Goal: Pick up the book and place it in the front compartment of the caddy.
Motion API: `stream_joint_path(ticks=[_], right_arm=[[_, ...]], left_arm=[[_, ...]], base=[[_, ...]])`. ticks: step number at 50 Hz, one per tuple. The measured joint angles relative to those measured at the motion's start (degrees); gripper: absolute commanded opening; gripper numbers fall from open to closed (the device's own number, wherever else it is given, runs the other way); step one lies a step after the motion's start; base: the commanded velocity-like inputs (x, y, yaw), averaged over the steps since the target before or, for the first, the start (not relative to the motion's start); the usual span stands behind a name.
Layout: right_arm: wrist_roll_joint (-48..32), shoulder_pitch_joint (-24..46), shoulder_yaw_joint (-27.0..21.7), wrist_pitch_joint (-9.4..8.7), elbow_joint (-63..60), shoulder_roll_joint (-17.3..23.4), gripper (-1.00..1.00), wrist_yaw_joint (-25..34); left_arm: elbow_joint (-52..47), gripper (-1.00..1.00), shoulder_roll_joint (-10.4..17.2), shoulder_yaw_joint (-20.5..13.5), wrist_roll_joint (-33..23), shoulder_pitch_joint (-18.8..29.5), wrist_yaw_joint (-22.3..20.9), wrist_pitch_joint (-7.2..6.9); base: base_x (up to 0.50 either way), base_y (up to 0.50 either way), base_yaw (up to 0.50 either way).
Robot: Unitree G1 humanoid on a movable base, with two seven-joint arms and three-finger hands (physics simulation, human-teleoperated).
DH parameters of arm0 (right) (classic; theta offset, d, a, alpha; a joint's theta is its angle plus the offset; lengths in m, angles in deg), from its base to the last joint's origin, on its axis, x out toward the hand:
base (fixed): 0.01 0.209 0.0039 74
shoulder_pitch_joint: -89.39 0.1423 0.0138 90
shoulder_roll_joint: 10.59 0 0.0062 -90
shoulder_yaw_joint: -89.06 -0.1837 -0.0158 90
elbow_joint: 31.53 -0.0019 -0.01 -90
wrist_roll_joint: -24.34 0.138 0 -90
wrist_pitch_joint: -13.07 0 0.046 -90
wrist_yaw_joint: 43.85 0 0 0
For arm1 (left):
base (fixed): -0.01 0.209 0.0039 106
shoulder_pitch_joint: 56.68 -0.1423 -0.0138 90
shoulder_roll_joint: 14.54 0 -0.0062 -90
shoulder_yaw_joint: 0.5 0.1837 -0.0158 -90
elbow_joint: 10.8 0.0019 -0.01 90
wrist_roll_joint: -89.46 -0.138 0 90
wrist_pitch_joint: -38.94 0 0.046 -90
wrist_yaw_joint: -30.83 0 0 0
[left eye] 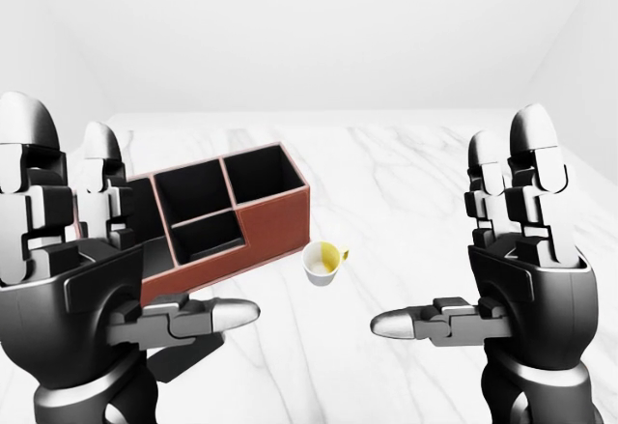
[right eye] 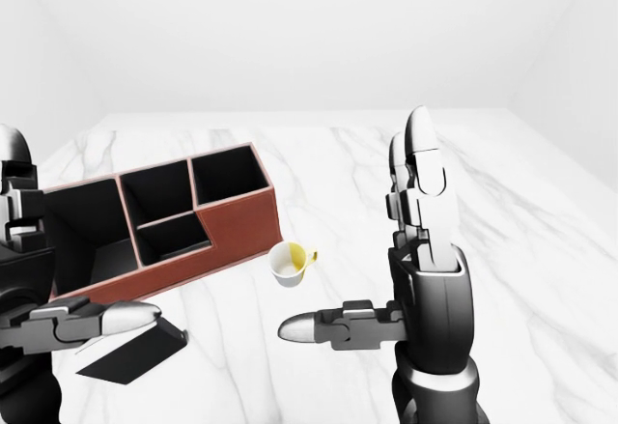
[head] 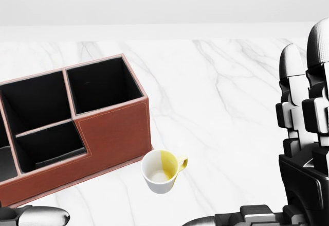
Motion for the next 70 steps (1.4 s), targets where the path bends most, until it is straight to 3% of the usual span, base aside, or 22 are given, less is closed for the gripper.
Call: stream_joint_path(ticks=[42,50,56,70], right_arm=[[-0.61,0.13,0.79,0.00,0.00,0.20,1.00,-0.67],[-0.92,0.29,0.90,0.00,0.00,0.24,1.00,-0.81],[-1.49,0.41,0.88,0.00,0.00,0.26,1.00,-0.91],[-2.67,0.50,0.92,0.00,0.00,0.19,1.00,-0.96]], left_arm=[[-0.35,1.00,0.90,-1.87,-2.78,0.13,-2.73,0.00],[-0.35,1.00,2.69,-4.86,-7.05,0.63,-7.91,0.00],[-0.28,1.00,3.51,-6.88,-12.07,-0.98,-14.24,0.00],[3.43,1.00,0.04,-12.11,-23.20,-7.83,-27.02,0.00]], base=[[0.00,-0.06,0.00],[0.00,0.00,0.00],[0.00,0.00,0.00],[0.00,0.00,0.00]])
